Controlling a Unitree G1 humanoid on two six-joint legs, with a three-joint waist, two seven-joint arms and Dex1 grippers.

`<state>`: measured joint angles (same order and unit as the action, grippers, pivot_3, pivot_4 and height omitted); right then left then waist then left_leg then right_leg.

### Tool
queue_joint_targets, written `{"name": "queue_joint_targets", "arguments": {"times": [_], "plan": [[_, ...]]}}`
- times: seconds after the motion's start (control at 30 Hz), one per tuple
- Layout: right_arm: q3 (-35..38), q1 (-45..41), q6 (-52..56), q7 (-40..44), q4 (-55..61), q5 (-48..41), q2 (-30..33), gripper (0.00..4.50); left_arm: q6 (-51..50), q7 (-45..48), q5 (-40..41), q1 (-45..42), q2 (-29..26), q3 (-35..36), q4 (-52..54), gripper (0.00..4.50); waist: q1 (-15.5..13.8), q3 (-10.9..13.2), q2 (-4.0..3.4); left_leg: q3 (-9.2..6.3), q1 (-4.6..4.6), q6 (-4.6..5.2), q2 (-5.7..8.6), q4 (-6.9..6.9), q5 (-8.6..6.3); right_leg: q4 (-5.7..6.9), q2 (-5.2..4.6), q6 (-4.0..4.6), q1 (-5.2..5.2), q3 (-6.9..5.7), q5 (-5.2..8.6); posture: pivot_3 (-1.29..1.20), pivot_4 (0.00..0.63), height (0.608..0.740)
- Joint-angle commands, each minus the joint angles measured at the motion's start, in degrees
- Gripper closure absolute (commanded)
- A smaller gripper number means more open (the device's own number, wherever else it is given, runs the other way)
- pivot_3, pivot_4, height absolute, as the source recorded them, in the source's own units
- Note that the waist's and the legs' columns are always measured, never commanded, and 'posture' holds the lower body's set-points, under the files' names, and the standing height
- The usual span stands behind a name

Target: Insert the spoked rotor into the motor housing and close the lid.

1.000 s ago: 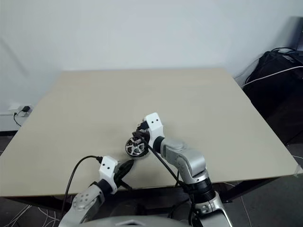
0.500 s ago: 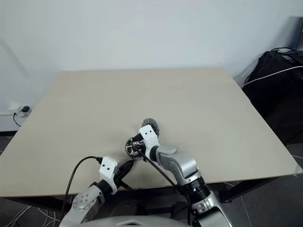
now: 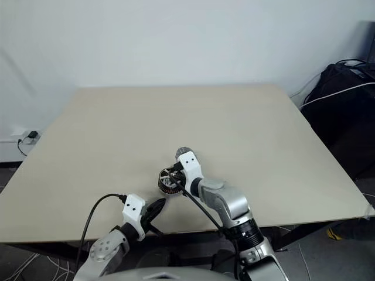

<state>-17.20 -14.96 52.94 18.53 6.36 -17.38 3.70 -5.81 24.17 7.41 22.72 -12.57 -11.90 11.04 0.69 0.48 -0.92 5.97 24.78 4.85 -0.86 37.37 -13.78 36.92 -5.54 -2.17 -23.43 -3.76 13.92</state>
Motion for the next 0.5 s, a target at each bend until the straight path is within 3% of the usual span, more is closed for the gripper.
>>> {"name": "queue_joint_targets", "arguments": {"times": [0.03, 0.5], "plan": [[2.5, 0.8, 1.1, -0.3, 4.1, -0.8, 0.9, 4.46, 0.3, 0.1, 0.4, -0.3, 0.2, -0.3, 2.0, 4.5, 0.0, 0.0, 0.0, 0.0, 0.0, 0.0, 0.0, 0.0, 0.0, 0.0, 0.0, 0.0, 0.0, 0.0, 0.0, 0.0, 0.0, 0.74], [6.2, 6.0, -1.5, 4.4, 12.4, -6.9, 0.3, 4.46, 0.9, 1.0, 0.5, -0.4, 0.0, -0.2, 0.9, 4.5, 0.0, 0.0, 0.0, 0.0, 0.02, 0.01, -0.01, 0.0, 0.0, -0.03, 0.01, 0.0, -0.01, 0.01, 0.0, 0.0, 0.0, 0.74]]}}
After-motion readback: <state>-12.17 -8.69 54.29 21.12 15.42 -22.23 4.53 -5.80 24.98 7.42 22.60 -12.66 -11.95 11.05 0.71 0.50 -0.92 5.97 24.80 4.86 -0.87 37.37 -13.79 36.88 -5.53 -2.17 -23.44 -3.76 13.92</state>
